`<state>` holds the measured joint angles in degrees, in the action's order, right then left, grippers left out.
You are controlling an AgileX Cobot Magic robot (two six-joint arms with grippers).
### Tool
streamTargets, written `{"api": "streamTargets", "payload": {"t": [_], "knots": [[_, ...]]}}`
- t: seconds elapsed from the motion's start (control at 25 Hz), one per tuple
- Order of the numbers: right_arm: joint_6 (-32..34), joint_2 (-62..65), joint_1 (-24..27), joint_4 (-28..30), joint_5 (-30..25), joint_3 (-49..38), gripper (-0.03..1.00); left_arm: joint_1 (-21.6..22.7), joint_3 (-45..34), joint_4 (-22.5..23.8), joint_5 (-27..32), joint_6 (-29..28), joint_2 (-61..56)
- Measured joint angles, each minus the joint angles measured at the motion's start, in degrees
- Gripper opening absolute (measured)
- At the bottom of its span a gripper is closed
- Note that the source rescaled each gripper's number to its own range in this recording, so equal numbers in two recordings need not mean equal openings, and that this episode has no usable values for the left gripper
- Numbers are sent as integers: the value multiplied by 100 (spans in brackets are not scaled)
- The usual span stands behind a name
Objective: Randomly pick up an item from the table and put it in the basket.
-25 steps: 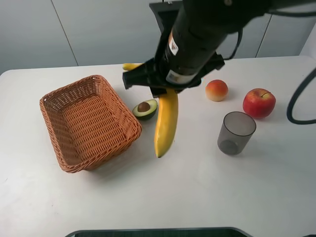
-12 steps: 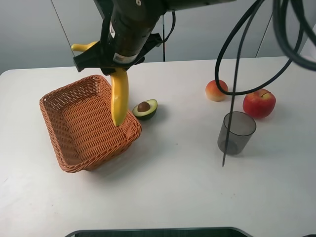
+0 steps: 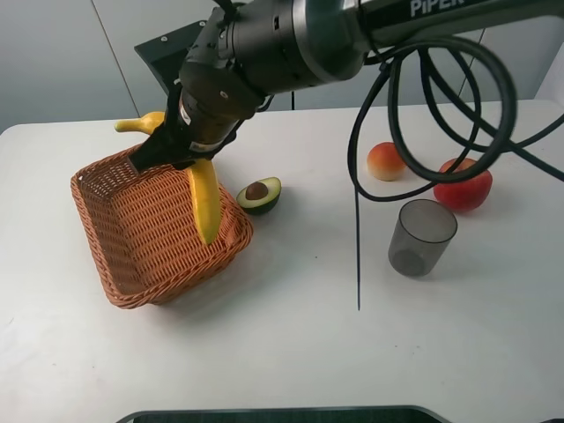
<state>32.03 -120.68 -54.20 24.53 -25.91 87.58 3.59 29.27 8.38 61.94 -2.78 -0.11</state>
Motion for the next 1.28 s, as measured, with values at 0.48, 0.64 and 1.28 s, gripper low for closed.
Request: {"api": "streamTargets", "payload": {"t": [0.48, 0.64, 1.28], "knots": [[0, -33, 0, 20, -13, 0, 70, 0, 0, 0, 0, 0, 0], [0, -33, 0, -26, -43, 0, 76, 0, 0, 0, 0, 0, 0], [-1051, 1218, 56, -654, -1797, 0, 76, 0, 0, 0, 0, 0, 0]]}}
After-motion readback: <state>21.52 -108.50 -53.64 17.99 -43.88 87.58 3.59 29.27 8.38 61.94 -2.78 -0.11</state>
